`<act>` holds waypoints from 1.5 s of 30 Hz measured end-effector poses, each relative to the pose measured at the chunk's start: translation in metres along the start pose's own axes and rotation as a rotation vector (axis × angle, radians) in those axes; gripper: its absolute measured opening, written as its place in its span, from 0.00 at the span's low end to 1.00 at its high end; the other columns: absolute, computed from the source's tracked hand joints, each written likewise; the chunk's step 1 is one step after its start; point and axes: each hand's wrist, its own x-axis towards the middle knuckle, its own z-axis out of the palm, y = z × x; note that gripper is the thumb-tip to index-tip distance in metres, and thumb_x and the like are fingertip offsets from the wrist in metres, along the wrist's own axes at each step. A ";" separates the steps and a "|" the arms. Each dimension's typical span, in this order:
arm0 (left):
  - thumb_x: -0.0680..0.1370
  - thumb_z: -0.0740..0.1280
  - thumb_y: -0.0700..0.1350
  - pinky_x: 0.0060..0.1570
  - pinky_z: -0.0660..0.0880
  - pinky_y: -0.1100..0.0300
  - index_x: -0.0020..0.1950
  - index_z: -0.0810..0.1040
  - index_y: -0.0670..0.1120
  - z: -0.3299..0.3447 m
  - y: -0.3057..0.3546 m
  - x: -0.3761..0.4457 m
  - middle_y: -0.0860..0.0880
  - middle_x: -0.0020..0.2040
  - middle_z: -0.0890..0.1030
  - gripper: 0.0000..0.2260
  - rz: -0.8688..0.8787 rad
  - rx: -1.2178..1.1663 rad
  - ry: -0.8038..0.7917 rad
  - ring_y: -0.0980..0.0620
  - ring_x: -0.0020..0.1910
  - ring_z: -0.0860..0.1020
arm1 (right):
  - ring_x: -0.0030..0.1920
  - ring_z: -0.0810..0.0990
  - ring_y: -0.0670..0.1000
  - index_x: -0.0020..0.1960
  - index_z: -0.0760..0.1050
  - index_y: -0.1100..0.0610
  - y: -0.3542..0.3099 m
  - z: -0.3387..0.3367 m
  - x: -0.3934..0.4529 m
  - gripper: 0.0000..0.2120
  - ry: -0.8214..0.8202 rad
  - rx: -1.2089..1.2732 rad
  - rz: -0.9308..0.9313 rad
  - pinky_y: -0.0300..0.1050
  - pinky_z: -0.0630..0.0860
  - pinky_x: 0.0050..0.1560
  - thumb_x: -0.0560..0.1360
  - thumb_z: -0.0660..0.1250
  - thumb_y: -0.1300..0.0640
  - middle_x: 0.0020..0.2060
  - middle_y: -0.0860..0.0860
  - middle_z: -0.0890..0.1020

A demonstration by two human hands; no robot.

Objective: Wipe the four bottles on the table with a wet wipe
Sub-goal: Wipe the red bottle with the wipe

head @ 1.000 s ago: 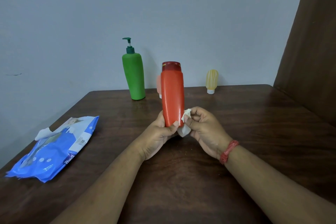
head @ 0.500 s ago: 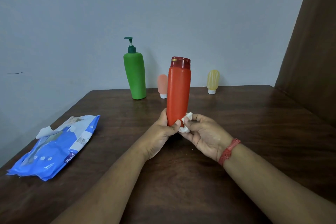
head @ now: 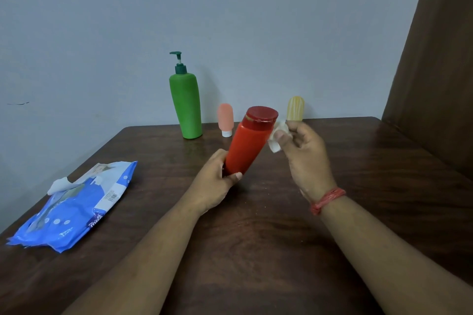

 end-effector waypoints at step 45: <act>0.80 0.70 0.43 0.46 0.68 0.64 0.56 0.73 0.56 0.000 -0.005 0.005 0.57 0.49 0.74 0.10 0.035 0.147 -0.143 0.62 0.46 0.74 | 0.48 0.78 0.48 0.45 0.80 0.56 -0.009 -0.010 0.008 0.03 0.263 -0.392 -0.392 0.39 0.75 0.47 0.74 0.74 0.59 0.45 0.45 0.77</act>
